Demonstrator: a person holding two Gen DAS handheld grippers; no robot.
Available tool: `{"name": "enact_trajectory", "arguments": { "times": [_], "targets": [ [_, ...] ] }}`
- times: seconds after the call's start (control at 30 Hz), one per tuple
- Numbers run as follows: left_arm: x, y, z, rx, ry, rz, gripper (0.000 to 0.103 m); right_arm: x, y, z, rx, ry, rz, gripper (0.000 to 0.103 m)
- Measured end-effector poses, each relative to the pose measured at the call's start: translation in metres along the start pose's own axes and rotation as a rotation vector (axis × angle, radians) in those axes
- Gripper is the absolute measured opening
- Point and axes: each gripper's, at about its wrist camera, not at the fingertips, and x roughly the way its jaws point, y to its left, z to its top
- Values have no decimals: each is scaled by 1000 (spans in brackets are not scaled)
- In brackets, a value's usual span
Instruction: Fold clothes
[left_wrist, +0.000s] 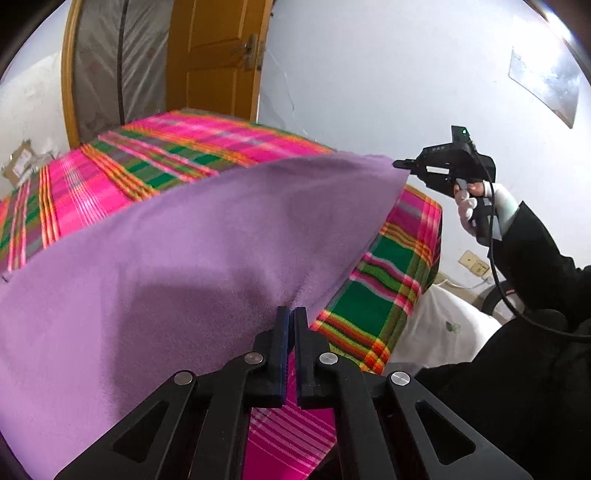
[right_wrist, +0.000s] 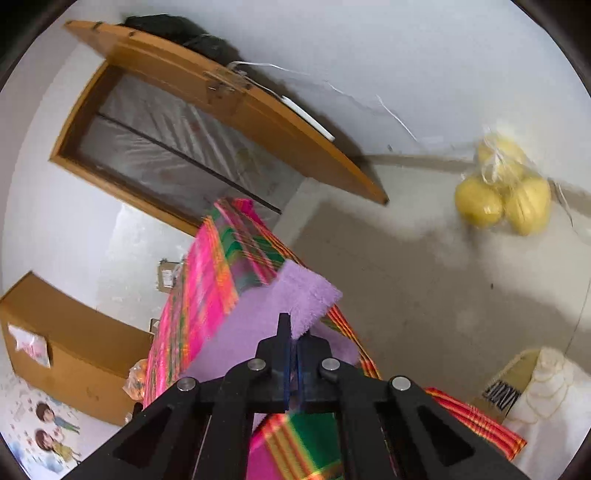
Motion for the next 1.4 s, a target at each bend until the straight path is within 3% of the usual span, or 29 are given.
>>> {"name": "enact_trajectory", "arguments": {
  "times": [0.1, 0.23, 0.33, 0.4, 0.43, 0.63, 0.8, 0.97, 1.03, 1.1, 1.17, 1.4],
  "targets": [
    [2, 7, -1, -44, -3, -32, 2, 12, -7, -1, 16, 35, 1, 3],
    [-9, 12, 2, -84, -44, -78, 3, 5, -19, 9, 47, 7, -49, 11],
    [-23, 19, 8, -126, -110, -92, 4, -4, -22, 21, 41, -29, -66, 21],
    [-29, 27, 12, -156, -137, -57, 4, -3, -17, 28, 3, -21, -45, 36],
    [-30, 31, 13, -172, -142, -39, 4, 0, -13, 33, -23, -10, -32, 38],
    [-26, 51, 10, -254, -130, 31, 4, 50, 1, 60, -134, 161, 56, 45],
    [-23, 61, 5, -293, -120, 55, 4, 85, 17, 63, -214, 300, 119, 48],
    [-26, 68, 3, -328, -123, 79, 4, 90, 31, 58, -283, 309, 142, 49],
    [-25, 70, 2, -340, -122, 82, 4, 91, 36, 53, -327, 324, 140, 45],
    [-24, 73, 2, -350, -120, 85, 4, 91, 41, 49, -358, 325, 163, 26],
    [-21, 75, 3, -356, -114, 87, 4, 86, 50, 47, -410, 304, 161, 14],
    [-20, 79, 6, -366, -127, 91, 4, 67, 73, 53, -469, 195, 108, 0]
  ]
}}
